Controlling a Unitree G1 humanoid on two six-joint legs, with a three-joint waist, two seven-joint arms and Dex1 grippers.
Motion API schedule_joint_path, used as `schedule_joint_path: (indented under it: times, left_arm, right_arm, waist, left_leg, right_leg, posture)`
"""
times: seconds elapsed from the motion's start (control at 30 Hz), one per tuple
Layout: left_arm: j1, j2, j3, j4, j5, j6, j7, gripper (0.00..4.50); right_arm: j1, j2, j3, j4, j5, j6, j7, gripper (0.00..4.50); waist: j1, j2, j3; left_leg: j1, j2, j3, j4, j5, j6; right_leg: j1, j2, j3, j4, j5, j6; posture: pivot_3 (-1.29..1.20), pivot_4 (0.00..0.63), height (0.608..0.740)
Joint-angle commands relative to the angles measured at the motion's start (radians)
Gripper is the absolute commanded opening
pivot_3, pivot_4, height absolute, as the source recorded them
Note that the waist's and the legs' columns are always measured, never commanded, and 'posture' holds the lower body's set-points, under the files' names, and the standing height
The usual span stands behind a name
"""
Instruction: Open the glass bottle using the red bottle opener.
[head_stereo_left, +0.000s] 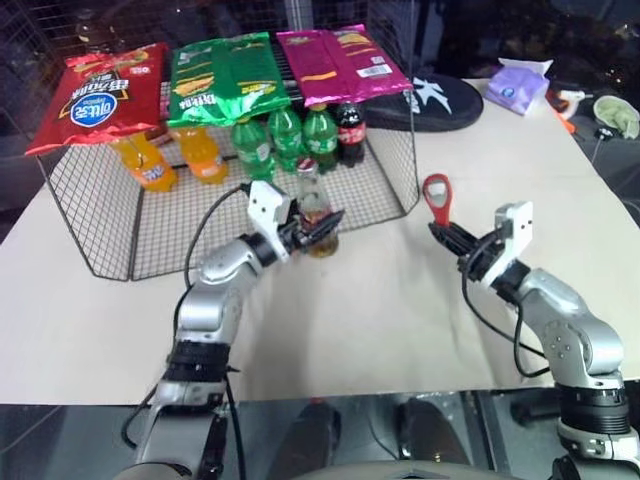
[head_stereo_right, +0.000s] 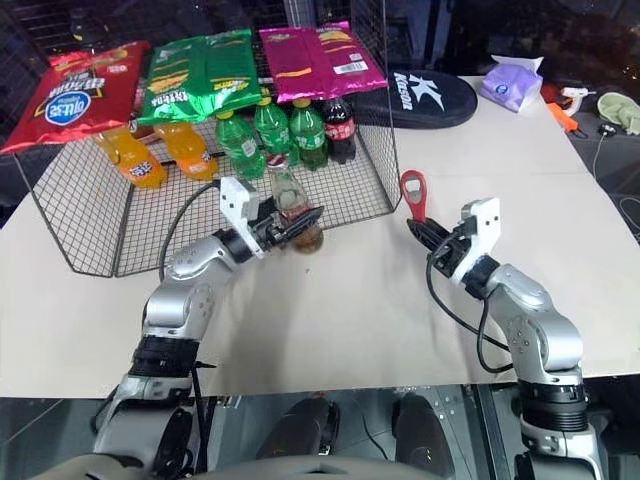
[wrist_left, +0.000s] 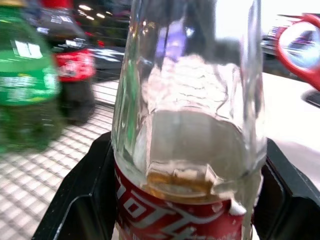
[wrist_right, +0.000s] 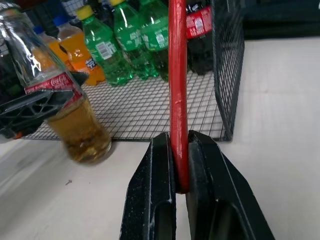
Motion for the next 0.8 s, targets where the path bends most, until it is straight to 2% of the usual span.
schedule_joint_path:
  times: [0.03, 0.23, 0.43, 0.5, 0.57, 0.8]
  left_arm:
    - [0.027, 0.001, -0.012, -0.139, -0.035, 0.038, 0.001, 2.68]
    - [0.103, 0.004, -0.067, -0.189, 0.038, 0.009, 0.017, 2.68]
    - [0.122, -0.004, -0.089, -0.187, 0.068, -0.024, 0.021, 2.68]
    - [0.124, -0.011, -0.087, -0.191, 0.065, -0.025, 0.027, 3.69]
    - [0.125, -0.015, -0.077, -0.204, 0.060, -0.020, 0.041, 4.44]
    - [0.126, -0.033, -0.029, -0.271, -0.020, 0.004, 0.055, 4.44]
  right_arm:
    - [0.011, -0.007, 0.005, -0.066, -0.011, -0.046, 0.009, 0.00]
    - [0.052, 0.016, 0.056, -0.171, 0.008, -0.068, 0.029, 0.00]
    - [0.067, 0.007, 0.107, -0.150, -0.047, -0.107, 0.039, 0.00]
    - [0.065, 0.009, 0.107, -0.146, -0.049, -0.111, 0.037, 0.00]
    - [0.068, 0.007, 0.108, -0.138, -0.054, -0.117, 0.041, 0.00]
    - [0.080, -0.006, 0.103, -0.116, -0.071, -0.125, 0.048, 0.00]
  waist:
    - [0.001, 0.000, 0.000]
    - [0.003, 0.000, 0.000]
    - [0.004, 0.000, 0.000]
    - [0.004, 0.000, 0.000]
    - [0.004, 0.000, 0.000]
    - [0.004, 0.000, 0.000]
  left_leg:
    - [0.000, 0.000, 0.000, 0.000, 0.000, 0.000]
    - [0.000, 0.000, 0.000, 0.000, 0.000, 0.000]
    - [0.002, 0.000, 0.001, 0.000, 0.000, 0.000]
    - [0.003, 0.000, 0.001, 0.000, 0.000, 0.000]
    - [0.003, 0.000, 0.001, -0.001, 0.000, 0.000]
    - [0.003, 0.000, 0.001, -0.001, 0.000, 0.000]
  right_leg:
    - [0.000, 0.000, 0.000, 0.000, 0.000, 0.000]
    - [0.000, 0.000, 0.000, 0.000, 0.000, 0.000]
    - [0.002, 0.000, 0.001, -0.001, 0.000, 0.000]
    - [0.002, 0.000, 0.001, -0.001, 0.000, 0.000]
    - [0.002, 0.000, 0.001, -0.001, 0.000, 0.000]
    - [0.003, 0.000, 0.001, -0.001, 0.000, 0.000]
  posture:
    - [0.00, 0.150, 0.740]
    - [0.00, 0.150, 0.740]
    - [0.00, 0.150, 0.740]
    - [0.00, 0.150, 0.740]
    - [0.00, 0.150, 0.740]
    - [0.00, 0.150, 0.740]
